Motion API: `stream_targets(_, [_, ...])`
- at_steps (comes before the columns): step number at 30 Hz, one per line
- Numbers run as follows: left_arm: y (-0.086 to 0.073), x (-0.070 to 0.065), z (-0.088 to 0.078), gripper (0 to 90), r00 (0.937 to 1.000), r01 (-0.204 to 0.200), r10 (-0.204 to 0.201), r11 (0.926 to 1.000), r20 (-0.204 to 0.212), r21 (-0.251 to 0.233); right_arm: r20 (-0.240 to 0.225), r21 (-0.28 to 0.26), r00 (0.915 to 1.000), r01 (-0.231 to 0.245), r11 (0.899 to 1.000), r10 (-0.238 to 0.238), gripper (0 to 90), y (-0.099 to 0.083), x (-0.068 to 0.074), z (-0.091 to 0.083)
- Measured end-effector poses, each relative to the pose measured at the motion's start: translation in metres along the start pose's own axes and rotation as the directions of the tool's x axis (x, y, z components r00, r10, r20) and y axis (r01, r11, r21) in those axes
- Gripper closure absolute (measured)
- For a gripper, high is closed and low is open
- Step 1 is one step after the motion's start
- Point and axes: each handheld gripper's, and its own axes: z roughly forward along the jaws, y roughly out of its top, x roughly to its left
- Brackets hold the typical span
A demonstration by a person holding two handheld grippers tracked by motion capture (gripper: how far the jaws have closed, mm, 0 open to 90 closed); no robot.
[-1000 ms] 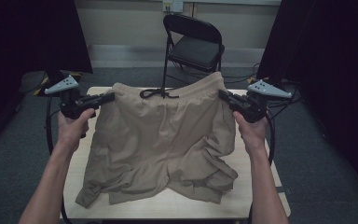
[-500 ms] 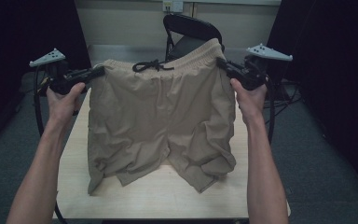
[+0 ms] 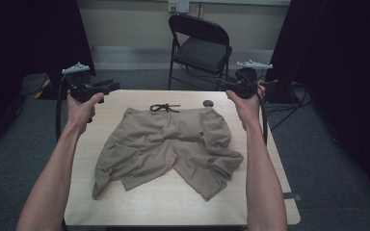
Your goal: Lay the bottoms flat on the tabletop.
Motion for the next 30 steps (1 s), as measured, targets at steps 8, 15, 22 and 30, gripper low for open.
stream_targets(8, [-0.024, -0.005, -0.007, 61.9, 0.9995, -0.008, 0.007, 0.9996, 0.032, 0.027, -0.090, -0.009, 0.9946, 0.050, 0.999, -0.051, 44.3, -0.029, 0.026, -0.014])
stream_targets(15, [-0.052, -0.010, -0.012, 64.9, 0.9968, 0.005, -0.009, 0.9983, 0.079, 0.058, -0.142, 0.006, 0.9867, 0.081, 0.997, -0.079, 37.4, -0.059, 0.047, -0.019])
stream_targets(22, [-0.088, -0.024, -0.027, 69.9, 0.9921, -0.006, -0.005, 0.9964, 0.125, 0.085, -0.256, 0.036, 0.9609, 0.118, 0.992, -0.105, 40.3, -0.101, 0.083, -0.015])
stream_targets(30, [-0.139, -0.034, -0.052, 82.0, 0.9853, -0.018, -0.008, 0.9886, 0.171, 0.150, -0.387, 0.076, 0.9150, 0.155, 0.985, -0.114, 70.7, -0.139, 0.129, -0.006])
